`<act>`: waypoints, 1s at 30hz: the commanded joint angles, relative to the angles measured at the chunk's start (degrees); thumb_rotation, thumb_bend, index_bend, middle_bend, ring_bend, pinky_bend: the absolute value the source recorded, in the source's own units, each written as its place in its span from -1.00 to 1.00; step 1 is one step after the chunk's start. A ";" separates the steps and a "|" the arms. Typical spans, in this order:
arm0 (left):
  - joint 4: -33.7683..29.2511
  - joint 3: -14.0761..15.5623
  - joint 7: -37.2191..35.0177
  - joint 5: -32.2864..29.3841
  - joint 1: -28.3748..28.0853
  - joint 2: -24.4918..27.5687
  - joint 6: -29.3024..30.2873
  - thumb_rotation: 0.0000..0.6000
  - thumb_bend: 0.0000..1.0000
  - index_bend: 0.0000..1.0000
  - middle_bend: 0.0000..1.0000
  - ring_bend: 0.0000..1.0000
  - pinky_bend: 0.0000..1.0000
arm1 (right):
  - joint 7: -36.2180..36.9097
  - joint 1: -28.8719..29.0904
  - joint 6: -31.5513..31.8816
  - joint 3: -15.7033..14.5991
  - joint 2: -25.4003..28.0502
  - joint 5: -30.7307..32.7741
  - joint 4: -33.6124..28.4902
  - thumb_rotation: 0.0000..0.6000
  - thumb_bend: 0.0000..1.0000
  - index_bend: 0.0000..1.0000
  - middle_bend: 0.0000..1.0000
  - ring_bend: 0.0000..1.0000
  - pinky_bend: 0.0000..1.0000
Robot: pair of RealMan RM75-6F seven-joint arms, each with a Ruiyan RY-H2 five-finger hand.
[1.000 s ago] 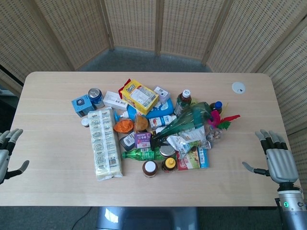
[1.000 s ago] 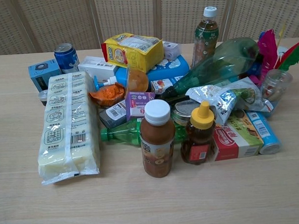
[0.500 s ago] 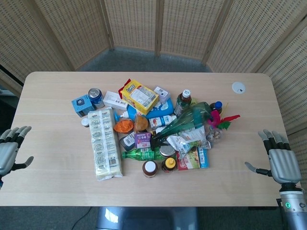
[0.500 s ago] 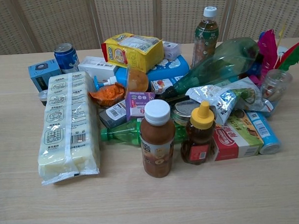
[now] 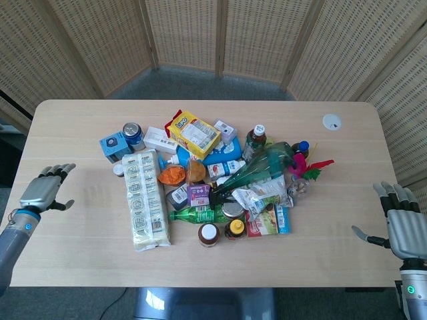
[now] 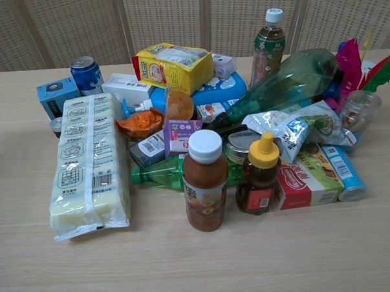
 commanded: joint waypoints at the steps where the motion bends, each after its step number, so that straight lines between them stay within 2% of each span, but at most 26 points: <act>1: 2.52 -0.72 -0.20 -1.37 -2.64 -2.55 -3.16 1.00 -0.28 -1.00 -1.00 -1.00 -1.00 | -0.01 -0.21 0.19 0.09 0.30 0.18 -0.13 0.21 -0.64 -1.00 -1.00 -1.00 -1.00; 12: 11.23 -1.00 0.99 -5.46 -9.77 -9.95 -10.91 1.00 -0.28 -1.00 -1.00 -1.00 -1.00 | -0.24 -1.70 1.84 0.40 1.85 1.24 -0.63 0.21 -0.64 -1.00 -1.00 -1.00 -1.00; 21: 17.31 -0.42 1.50 -7.90 -12.93 -15.39 -13.52 1.00 -0.29 -1.00 -1.00 -1.00 -1.00 | -0.98 -2.57 2.85 0.53 2.82 1.60 -1.56 0.22 -0.64 -1.00 -1.00 -1.00 -1.00; 30: 20.41 0.20 0.59 -7.78 -14.57 -18.58 -15.72 1.00 -0.29 -1.00 -1.00 -1.00 -1.00 | -2.05 -3.07 3.30 0.55 3.20 2.03 -2.45 0.21 -0.64 -1.00 -1.00 -1.00 -1.00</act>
